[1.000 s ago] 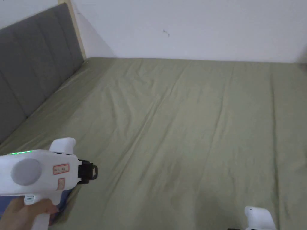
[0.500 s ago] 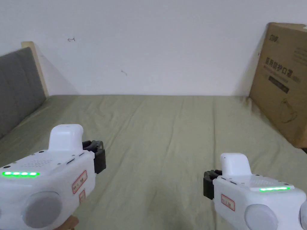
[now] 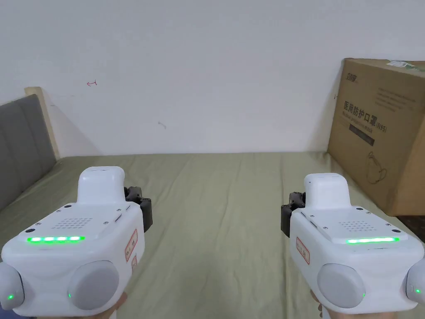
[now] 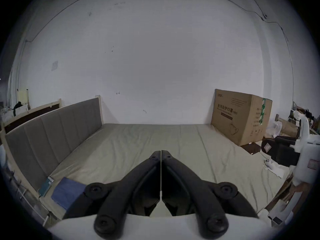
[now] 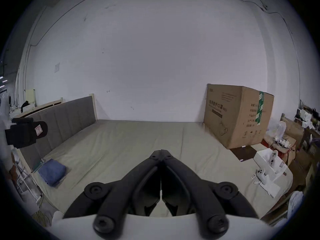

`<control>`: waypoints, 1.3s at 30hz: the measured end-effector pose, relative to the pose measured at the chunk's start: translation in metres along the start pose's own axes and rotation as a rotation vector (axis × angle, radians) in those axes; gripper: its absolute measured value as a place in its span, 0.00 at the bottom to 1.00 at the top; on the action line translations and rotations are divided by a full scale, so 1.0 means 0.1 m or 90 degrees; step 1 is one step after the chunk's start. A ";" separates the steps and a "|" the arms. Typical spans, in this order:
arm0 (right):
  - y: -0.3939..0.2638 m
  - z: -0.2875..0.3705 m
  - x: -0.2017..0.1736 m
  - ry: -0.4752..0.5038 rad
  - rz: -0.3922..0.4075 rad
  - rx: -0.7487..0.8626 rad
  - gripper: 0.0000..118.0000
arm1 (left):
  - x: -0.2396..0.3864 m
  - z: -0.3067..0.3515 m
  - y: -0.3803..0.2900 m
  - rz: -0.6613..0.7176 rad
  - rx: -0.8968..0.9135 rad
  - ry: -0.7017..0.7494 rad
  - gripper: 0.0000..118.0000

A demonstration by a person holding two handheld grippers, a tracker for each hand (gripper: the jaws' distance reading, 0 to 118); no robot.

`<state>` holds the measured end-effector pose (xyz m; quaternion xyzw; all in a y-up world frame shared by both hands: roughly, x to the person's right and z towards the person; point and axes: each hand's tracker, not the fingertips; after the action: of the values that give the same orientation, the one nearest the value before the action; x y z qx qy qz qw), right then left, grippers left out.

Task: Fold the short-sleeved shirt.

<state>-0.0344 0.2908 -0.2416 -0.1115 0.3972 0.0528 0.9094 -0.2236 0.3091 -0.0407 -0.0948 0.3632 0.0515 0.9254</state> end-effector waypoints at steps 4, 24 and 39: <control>0.01 0.02 -0.01 -0.018 0.000 0.011 0.24 | 0.09 0.04 -0.04 -0.072 0.039 0.063 0.36; 0.01 -0.05 -0.01 -0.031 0.009 0.031 0.99 | 0.05 -0.16 -0.13 -0.005 -0.022 0.022 1.00; -0.02 -0.13 0.00 -0.030 0.003 0.000 0.99 | 0.26 -0.17 -0.15 -0.046 -0.065 0.049 1.00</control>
<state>-0.0431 0.2857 -0.2499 -0.1093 0.3762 0.0576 0.9183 -0.2138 0.2915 -0.0689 -0.1568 0.3914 0.0324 0.9062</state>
